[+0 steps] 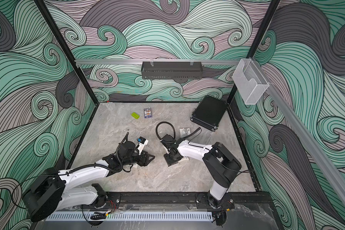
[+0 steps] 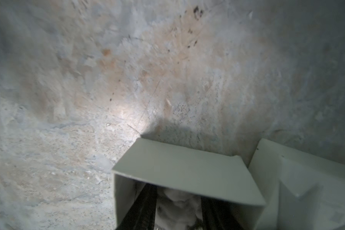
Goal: Take the necklace out of the lift-off lid jewelry box
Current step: Take out the inner lining from the jewelry box.
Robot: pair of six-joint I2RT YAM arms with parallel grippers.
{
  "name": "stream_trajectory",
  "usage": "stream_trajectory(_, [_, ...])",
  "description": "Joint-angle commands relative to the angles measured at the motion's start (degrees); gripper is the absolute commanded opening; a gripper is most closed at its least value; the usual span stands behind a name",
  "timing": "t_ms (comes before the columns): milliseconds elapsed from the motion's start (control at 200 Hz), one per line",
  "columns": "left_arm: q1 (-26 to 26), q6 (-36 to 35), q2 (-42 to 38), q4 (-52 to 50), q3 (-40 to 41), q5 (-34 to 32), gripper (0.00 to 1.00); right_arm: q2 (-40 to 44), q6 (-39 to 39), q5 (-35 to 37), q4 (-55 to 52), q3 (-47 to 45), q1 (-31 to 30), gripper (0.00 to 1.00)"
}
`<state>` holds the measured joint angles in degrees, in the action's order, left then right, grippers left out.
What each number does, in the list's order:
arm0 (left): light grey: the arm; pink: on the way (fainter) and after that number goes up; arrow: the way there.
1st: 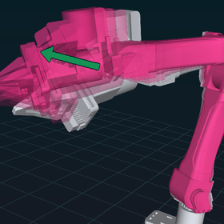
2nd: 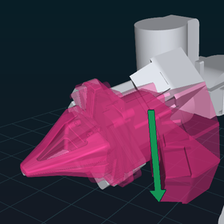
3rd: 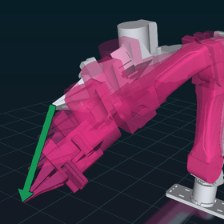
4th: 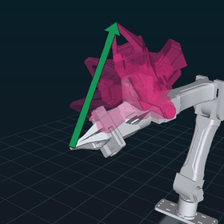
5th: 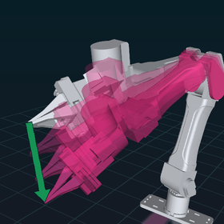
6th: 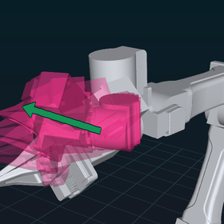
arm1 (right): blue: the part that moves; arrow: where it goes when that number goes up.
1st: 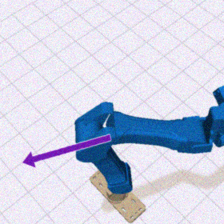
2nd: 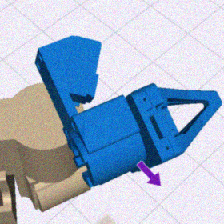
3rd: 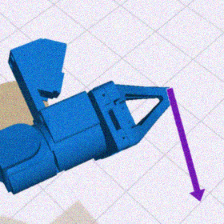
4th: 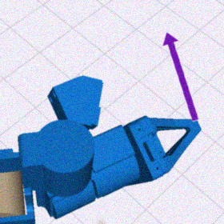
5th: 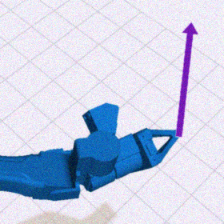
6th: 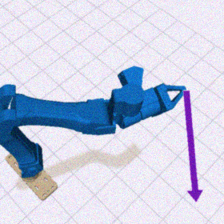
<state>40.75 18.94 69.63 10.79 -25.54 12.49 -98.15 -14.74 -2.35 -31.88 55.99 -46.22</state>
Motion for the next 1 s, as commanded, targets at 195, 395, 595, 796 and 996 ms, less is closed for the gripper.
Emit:
stream_trajectory(195, [1.69,-0.47,2.86,2.62,-2.84,-2.01,0.67,-0.59,-0.51,-2.37,5.23,-0.51,-0.36,0.14])
stream_trajectory(395, [2.55,0.24,5.76,4.93,-4.27,-2.41,0.67,3.10,0.11,-7.80,8.06,-1.73,-0.36,0.02])
stream_trajectory(595, [3.67,-0.04,9.63,6.13,-6.08,-2.53,0.65,6.23,-0.68,-11.37,11.00,-3.58,-0.23,0.00])
stream_trajectory(796, [4.35,0.82,11.50,6.35,-6.15,-5.00,0.62,9.69,-1.08,-12.57,11.05,-4.53,0.23,0.00])
stream_trajectory(996, [4.41,0.98,9.83,4.37,-5.44,-8.13,0.61,14.93,-1.07,-14.66,11.02,-5.25,1.80,0.00])
